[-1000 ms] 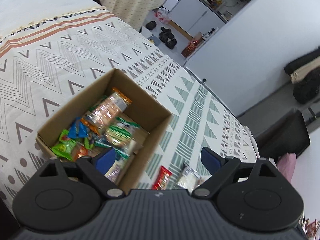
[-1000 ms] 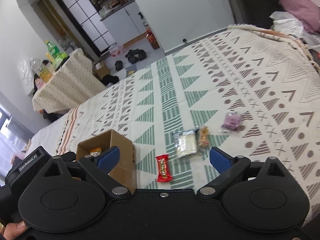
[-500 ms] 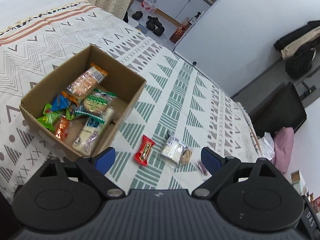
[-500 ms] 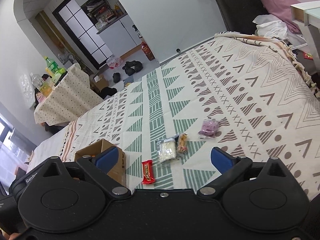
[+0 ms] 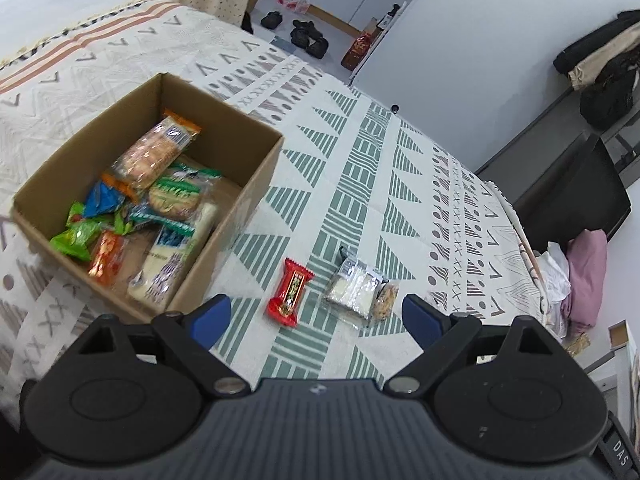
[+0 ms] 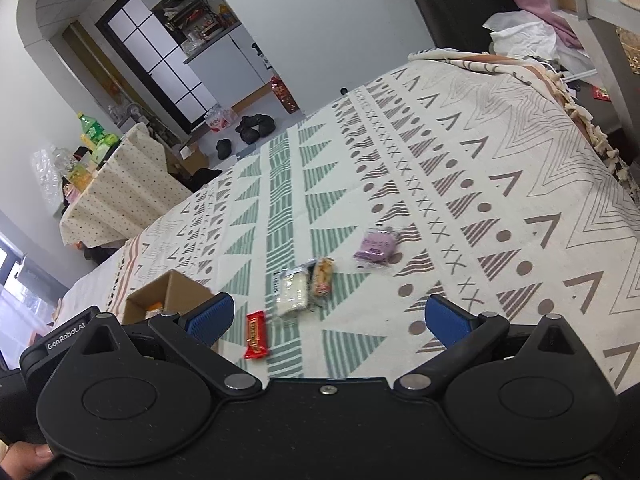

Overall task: Organize snacks
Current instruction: 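Withdraw both grippers from the box toward the red candy and purple packet, then lower the left gripper onto the red candy while the right lowers onto the purple packet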

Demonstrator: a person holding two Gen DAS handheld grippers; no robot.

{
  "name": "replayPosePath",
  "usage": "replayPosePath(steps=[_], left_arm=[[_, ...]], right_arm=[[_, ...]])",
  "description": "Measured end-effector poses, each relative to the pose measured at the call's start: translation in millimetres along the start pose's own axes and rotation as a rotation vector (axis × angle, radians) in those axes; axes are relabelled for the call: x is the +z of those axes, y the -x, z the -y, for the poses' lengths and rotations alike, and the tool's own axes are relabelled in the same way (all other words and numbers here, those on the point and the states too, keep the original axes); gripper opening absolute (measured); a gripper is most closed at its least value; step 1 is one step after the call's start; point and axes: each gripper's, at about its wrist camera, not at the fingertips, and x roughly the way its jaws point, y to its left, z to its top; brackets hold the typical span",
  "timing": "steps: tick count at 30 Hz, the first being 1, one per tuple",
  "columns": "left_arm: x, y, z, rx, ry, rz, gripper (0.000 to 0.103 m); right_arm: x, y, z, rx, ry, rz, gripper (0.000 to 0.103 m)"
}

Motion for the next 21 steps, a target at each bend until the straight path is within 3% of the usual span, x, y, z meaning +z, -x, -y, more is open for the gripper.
replayPosePath(steps=[11,21], left_arm=[[0,-46,16,0.073,-0.08,-0.037,0.087],[-4,-88,21,0.128,-0.091,-0.078,0.066]], right_arm=[[4,-30,39,0.032,-0.055,0.005,0.102],[13,-71,61,0.058,-0.129,-0.024,0.096]])
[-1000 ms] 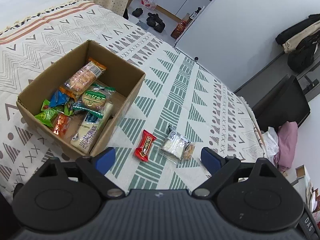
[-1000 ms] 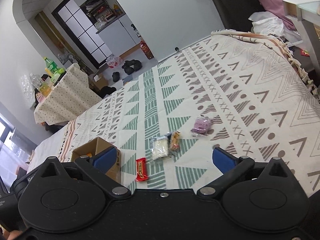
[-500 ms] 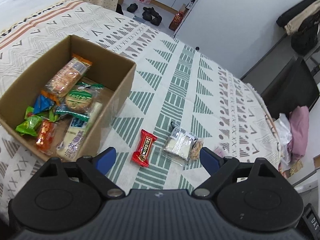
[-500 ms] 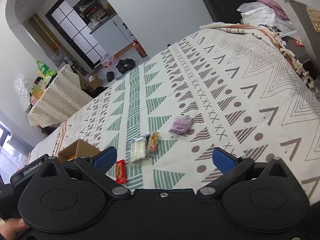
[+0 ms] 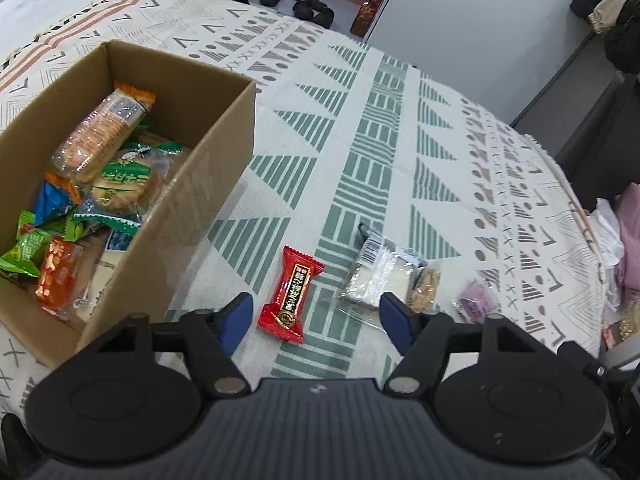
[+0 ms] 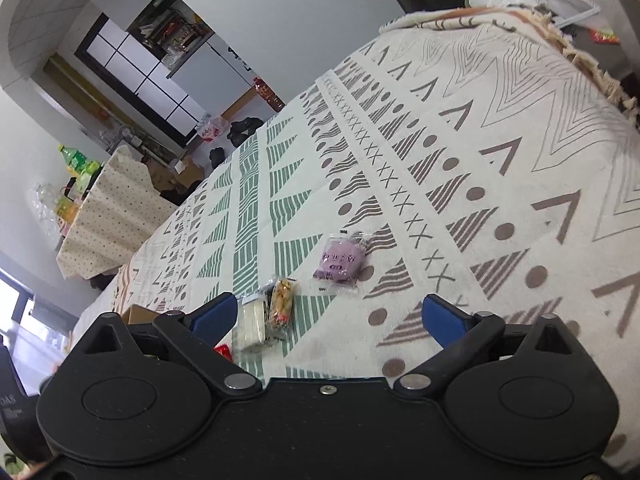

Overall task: Organize snacks
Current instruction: 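Lower the left gripper onto the red candy while the right lowers onto the purple packet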

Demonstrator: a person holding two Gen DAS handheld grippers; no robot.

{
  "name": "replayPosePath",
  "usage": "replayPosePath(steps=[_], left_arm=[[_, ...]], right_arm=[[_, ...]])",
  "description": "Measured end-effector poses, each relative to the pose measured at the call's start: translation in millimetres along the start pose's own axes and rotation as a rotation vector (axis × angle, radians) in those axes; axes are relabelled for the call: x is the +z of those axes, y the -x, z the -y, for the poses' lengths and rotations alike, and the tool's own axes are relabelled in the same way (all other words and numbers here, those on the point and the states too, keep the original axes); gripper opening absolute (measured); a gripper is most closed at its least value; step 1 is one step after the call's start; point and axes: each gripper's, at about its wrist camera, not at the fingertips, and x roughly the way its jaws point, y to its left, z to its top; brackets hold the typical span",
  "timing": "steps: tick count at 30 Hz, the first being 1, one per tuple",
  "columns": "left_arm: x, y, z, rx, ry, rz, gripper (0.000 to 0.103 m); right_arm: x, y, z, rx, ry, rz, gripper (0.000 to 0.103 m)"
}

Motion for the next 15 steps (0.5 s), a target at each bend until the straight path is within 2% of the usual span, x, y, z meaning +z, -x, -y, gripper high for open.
replayPosePath(steps=[15], left_arm=[[-2,-50,-1,0.063,-0.041,-0.053,0.048]], right_arm=[[13,-68,-1,0.008,0.024,-0.081,0.087]])
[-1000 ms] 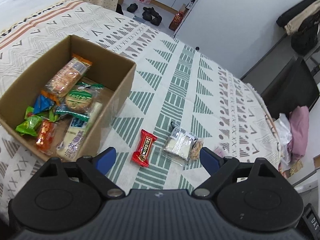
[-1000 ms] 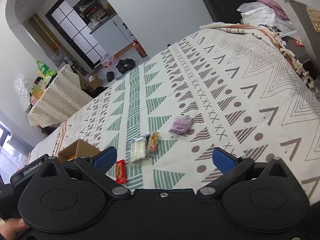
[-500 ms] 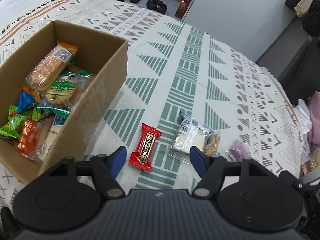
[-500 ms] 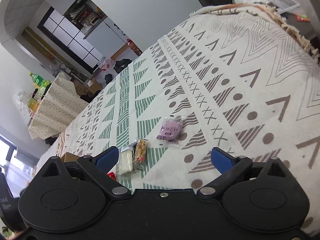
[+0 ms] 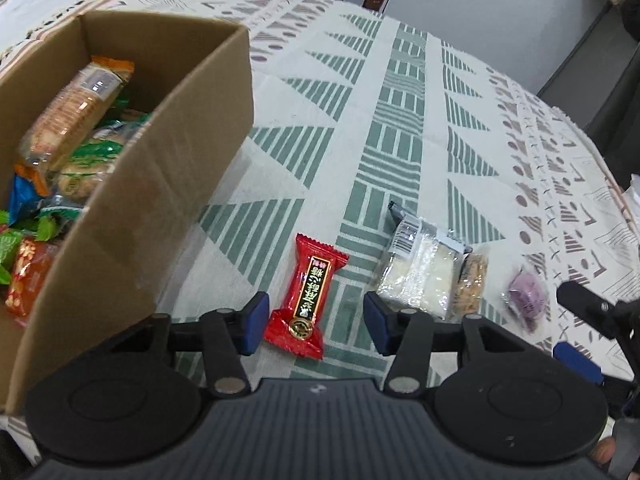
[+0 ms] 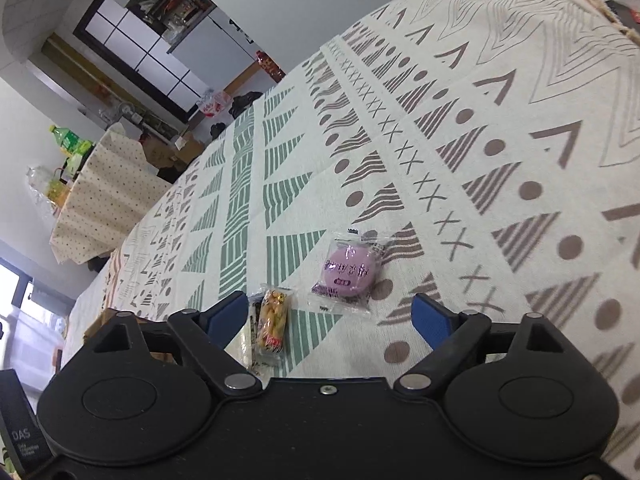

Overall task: Organize snacks
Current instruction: 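Lower the left gripper onto the red candy while the right lowers onto the purple packet, then grasp the red candy with the left gripper while the right grasps the purple packet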

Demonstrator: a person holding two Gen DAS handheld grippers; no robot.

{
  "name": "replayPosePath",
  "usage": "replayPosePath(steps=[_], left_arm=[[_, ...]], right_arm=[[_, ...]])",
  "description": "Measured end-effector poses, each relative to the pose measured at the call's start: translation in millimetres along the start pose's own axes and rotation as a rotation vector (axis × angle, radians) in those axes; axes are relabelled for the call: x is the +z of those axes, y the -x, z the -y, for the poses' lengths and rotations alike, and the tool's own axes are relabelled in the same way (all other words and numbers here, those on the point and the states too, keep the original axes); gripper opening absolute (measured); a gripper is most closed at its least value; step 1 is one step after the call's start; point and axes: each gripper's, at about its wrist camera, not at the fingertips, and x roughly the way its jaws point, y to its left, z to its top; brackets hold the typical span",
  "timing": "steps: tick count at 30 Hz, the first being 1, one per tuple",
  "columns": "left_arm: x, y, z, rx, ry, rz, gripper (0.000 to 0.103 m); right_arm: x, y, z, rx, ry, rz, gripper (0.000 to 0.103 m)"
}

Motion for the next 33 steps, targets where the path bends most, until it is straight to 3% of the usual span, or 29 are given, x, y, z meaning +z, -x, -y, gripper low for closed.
replayPosePath(steps=[5,7,9,18,22,23,33], left_arm=[[1,-7,2,0.003,-0.01,0.002,0.036],[1,-9,2,0.004,-0.013,0.001,0.024],[2,-10,1,0.002,-0.005,0.001,0.019],[1,-7,0,-0.01,0.0,0.022,0.019],[0,-1,-1,-0.017,0.005,0.028,0.019],[0,1,0,-0.02,0.004,0.032,0.019],[-2,33,-5,-0.08,0.012,0.076,0.019]], right_arm=[[4,-20,-3,-0.007,0.017,-0.015,0.087],[5,-26,-5,-0.014,0.028,-0.018,0.086],[7,-33,-6,-0.03,0.035,-0.022,0.083],[10,-50,-15,-0.104,0.1,0.009,0.071],[10,-49,-16,-0.179,0.14,0.014,0.038],[10,-48,-14,-0.182,0.145,0.012,0.035],[-6,-13,-11,-0.177,0.093,0.001,0.032]])
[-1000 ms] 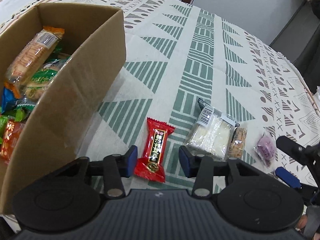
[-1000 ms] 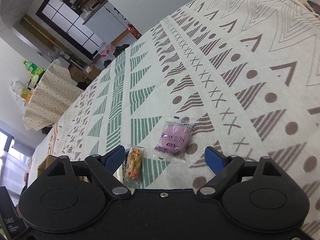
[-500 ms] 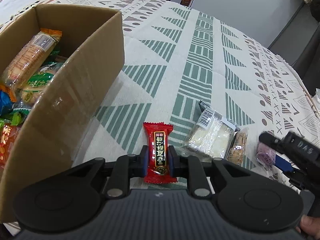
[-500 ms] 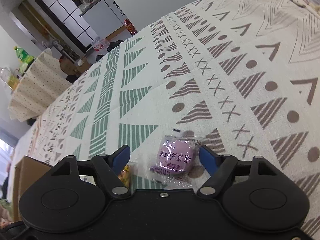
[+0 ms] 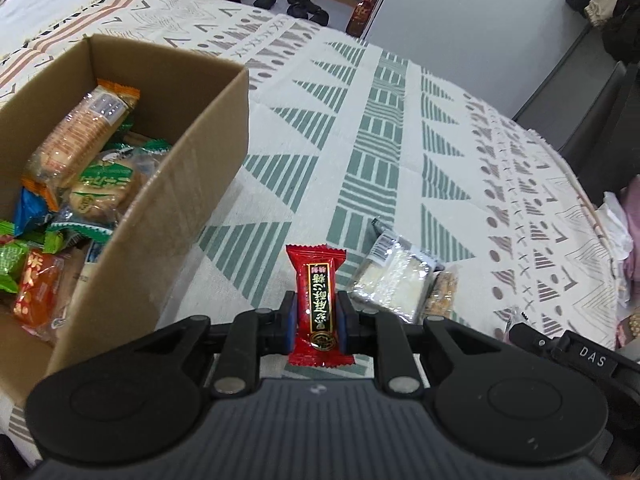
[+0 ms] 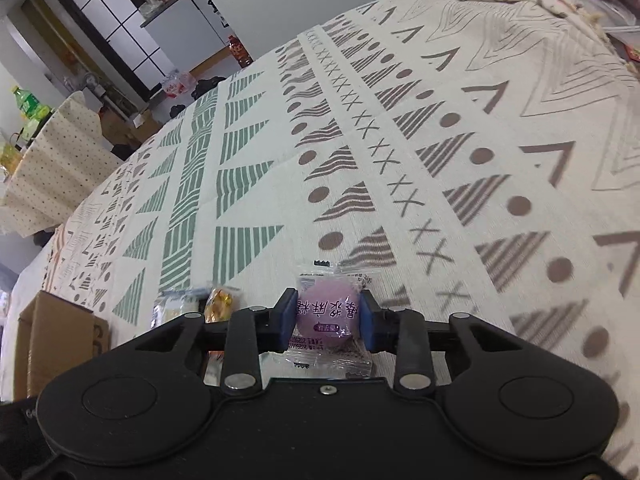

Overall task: Organize snacks
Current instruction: 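Grasp the red candy with the left gripper while the right grasps the purple packet, then carry the red candy and purple packet over the box with both grippers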

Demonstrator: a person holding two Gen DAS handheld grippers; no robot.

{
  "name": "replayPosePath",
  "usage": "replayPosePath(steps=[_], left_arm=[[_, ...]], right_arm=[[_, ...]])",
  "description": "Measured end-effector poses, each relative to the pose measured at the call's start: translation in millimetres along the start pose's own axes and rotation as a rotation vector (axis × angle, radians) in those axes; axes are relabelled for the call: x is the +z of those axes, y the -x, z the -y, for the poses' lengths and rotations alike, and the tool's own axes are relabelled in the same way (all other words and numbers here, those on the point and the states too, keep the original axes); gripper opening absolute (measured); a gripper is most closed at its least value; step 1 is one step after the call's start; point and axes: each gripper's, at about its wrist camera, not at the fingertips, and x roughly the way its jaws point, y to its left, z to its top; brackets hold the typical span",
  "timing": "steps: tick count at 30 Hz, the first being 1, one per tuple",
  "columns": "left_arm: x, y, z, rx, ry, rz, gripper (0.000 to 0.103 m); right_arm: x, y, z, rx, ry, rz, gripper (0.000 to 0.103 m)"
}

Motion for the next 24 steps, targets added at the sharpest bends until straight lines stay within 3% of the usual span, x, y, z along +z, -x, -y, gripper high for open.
replayPosePath(steps=[9,24], left_arm=[[1,34,-4,-0.077,0.001,0.046,0.019],[20,84,-34,-0.161,0.078,0.127,0.019]], right_arm=[[-9,42,-15,0.053,-0.033,0.037,0.032],[-20,98,-75,0.106,0.031,0.108,0.032]])
